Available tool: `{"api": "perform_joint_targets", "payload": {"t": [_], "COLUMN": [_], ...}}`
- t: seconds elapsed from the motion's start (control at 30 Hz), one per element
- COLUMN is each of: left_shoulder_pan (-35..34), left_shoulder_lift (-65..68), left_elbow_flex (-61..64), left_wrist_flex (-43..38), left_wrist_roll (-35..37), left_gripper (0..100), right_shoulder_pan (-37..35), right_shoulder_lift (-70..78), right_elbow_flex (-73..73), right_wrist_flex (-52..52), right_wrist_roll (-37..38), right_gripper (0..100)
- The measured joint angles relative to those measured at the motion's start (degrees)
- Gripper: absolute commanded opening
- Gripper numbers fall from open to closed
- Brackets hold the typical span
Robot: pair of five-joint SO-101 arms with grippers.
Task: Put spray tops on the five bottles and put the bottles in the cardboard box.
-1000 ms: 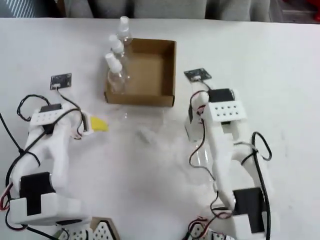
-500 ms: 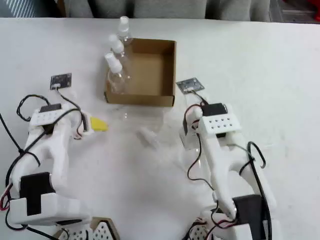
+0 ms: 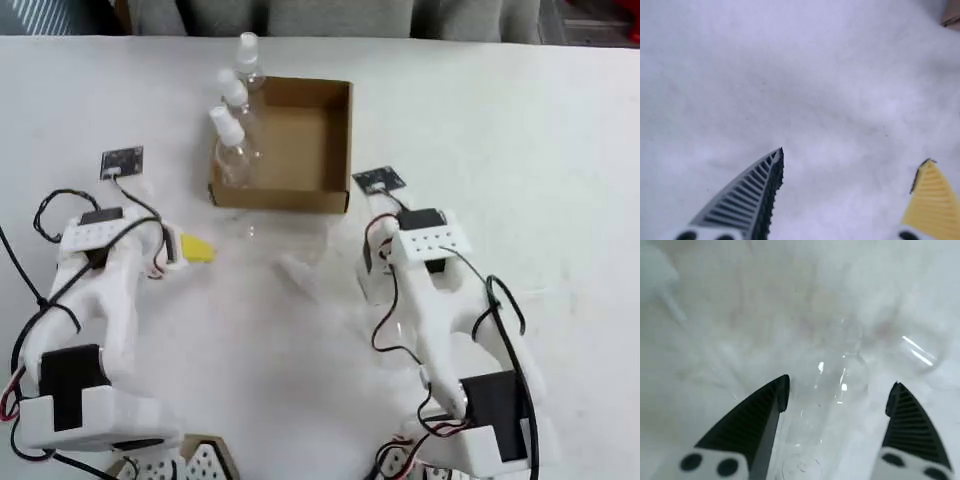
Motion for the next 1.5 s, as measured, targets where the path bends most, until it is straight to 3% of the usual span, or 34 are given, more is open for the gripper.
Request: {"api": "perform_joint_targets", "payload": {"t": [1.03, 1.37, 1.5], "left_shoulder_pan": [0.00, -0.09, -0.18], "left_shoulder_lift": [0.00, 0.00, 0.00], "left_elbow_flex": [0.00, 0.00, 0.00], "left_wrist_flex": [0.00, 0.00, 0.00], "left_wrist_roll": [-1.67, -2.02, -2.02], "left_gripper": [40, 40, 40], "right_shoulder_pan": [-0.09, -0.09, -0.09], "right_shoulder_lift": [1.05, 1.49, 1.49], "right_elbow_flex": [8.88, 9.05, 9.05], "right_wrist_flex": [-15.74, -15.82, -15.21], "right_wrist_roll": [-3.96, -4.22, -8.79], "right_gripper": [28.3, 28.3, 28.3]}}
